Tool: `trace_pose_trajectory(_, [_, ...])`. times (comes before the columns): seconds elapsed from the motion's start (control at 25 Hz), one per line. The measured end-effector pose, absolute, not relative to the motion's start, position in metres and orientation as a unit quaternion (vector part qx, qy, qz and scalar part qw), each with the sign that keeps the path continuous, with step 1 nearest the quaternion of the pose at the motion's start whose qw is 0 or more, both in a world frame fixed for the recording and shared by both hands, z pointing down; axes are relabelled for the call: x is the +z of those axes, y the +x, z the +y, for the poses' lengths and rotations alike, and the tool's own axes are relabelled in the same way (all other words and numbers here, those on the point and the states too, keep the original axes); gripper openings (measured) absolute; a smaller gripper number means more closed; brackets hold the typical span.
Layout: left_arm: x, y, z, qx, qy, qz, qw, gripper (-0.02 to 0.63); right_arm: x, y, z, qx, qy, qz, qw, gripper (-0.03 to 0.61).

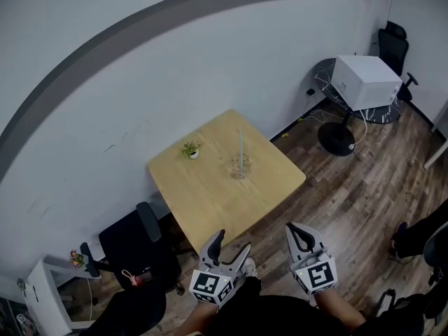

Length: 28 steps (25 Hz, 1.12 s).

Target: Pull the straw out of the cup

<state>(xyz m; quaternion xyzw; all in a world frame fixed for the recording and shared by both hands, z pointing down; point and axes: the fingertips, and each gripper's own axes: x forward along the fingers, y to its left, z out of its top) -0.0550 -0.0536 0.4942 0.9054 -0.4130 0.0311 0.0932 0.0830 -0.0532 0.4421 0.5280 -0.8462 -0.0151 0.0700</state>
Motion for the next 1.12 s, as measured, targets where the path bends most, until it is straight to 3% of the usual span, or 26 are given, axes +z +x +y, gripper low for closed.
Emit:
trace_pose_trajectory(0.56, [0.482, -0.081, -0.178, 0.013, 0.91, -0.405, 0.09, 0.333, 0.431, 0.036, -0.17, -0.041, 0.499, -0.861, 0.084, 0.018])
trace_pose_trajectory(1.12, [0.516, -0.056, -0.26, 0.069, 0.9, -0.421, 0.091, 0.33, 0.453, 0.059, -0.249, -0.021, 0.472, -0.877, 0.08, 0.018])
